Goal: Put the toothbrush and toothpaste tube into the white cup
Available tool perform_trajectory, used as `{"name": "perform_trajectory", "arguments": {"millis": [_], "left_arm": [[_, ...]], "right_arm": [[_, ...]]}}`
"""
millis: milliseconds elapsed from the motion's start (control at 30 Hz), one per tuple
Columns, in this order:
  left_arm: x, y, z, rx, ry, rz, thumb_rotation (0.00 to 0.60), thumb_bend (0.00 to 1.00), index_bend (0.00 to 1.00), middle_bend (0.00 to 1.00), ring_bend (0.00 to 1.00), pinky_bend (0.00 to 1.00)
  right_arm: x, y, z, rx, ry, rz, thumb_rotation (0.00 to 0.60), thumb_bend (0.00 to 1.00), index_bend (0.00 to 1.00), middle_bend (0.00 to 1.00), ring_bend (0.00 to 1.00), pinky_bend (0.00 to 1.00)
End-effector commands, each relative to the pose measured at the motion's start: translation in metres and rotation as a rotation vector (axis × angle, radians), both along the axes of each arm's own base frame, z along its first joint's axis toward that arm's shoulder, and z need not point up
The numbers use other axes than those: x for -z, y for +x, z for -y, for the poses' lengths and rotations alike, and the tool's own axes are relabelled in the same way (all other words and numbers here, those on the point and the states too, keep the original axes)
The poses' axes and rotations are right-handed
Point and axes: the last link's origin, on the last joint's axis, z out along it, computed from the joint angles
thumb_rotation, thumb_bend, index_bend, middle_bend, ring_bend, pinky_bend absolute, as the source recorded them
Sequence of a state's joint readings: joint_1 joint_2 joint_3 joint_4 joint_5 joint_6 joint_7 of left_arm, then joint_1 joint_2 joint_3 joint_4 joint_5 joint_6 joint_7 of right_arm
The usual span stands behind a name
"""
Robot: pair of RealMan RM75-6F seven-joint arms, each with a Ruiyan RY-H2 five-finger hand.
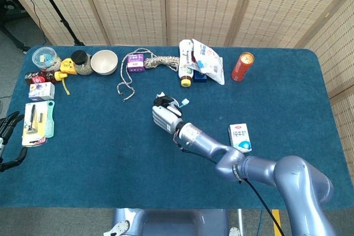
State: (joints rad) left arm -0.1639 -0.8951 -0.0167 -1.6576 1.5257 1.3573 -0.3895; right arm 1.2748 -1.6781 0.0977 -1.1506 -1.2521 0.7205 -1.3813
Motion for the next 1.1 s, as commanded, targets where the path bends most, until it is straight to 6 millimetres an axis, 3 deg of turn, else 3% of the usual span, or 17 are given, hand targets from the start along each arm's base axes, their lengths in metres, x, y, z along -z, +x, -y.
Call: {"name": "perform_trajectory", "arguments": {"millis": [33,200,367,433,833,1100], "left_arm": [[0.0001,0.0001,0.0003,0.001,-0.001,-0.001,0.6,0.45,0.0,0.0,0.0,0.0],[0.0005,0.0002,0.0006,0.001,-0.003,-0.002,0.6,0.45,0.0,0.0,0.0,0.0],[0.0008,0.0003,0.0003,0.003,-0.005,-0.002,0.6,0.45,0.0,0.0,0.0,0.0],[0.0007,0.0003,0.0004,0.003,-0.005,-0.001,0.6,0.45,0.0,0.0,0.0,0.0],[0.0009,-0.0002,-0.0001,0.003,-0.01,-0.001,0.6,0.45,0.0,0.0,0.0,0.0],[0.0018,0.0,-0.0003,0.004,-0.016,-0.003,0.6,0.45,0.0,0.0,0.0,0.0]], "right_arm": [[0.0017,-0.001,-0.0011,-0.008,0.003,-0.012,0.6,0.68,0.53,0.53,0.45,0.66],[0.0037,-0.0006,-0.0028,-0.021,0.007,-0.012,0.6,0.68,0.45,0.47,0.4,0.64],[0.0034,0.0001,-0.0018,-0.026,0.001,-0.007,0.6,0.68,0.24,0.29,0.27,0.6],[0.0034,0.0007,-0.0019,-0.03,-0.003,-0.003,0.6,0.68,0.2,0.25,0.24,0.59],[0.0006,0.0038,-0.0011,-0.043,-0.016,0.01,0.6,0.68,0.17,0.21,0.21,0.56],[-0.0043,0.0039,0.0001,-0.053,-0.047,0.022,0.6,0.68,0.01,0.08,0.1,0.48]]}}
